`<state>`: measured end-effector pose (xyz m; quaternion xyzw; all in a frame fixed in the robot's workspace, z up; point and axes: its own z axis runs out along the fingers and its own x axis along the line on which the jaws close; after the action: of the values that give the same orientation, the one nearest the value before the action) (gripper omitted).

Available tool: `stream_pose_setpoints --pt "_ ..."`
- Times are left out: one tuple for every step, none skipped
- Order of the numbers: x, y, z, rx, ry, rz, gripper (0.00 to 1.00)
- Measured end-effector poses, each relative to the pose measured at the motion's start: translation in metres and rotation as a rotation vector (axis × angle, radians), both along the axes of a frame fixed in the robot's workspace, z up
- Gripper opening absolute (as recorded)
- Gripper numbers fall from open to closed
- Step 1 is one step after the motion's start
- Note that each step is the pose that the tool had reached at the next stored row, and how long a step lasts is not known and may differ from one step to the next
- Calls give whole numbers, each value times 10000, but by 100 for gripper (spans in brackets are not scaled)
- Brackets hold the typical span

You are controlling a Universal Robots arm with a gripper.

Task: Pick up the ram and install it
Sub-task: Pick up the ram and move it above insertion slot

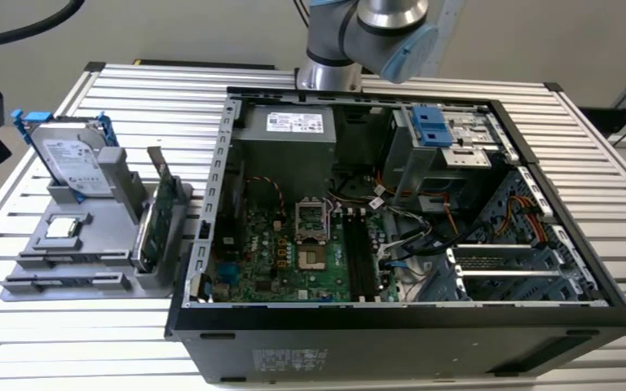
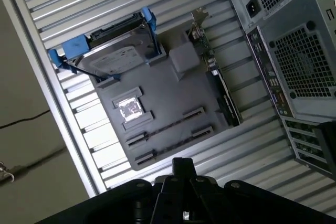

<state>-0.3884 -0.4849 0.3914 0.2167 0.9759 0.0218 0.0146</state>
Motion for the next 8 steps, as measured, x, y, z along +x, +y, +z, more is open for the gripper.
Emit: stream_pose_setpoints --pt "0 0 0 0 0 -103 0" --pt "-1 0 0 0 0 -196 0" --pt "-1 0 0 0 1 -295 0" --pt "-1 0 0 -1 0 -364 0" --pt "-1 0 0 -2 1 -425 0" --pt "-1 0 0 -2 1 -482 0" --pt "-1 0 0 -3 1 -540 0" --pt "-1 0 1 -3 2 -601 0"
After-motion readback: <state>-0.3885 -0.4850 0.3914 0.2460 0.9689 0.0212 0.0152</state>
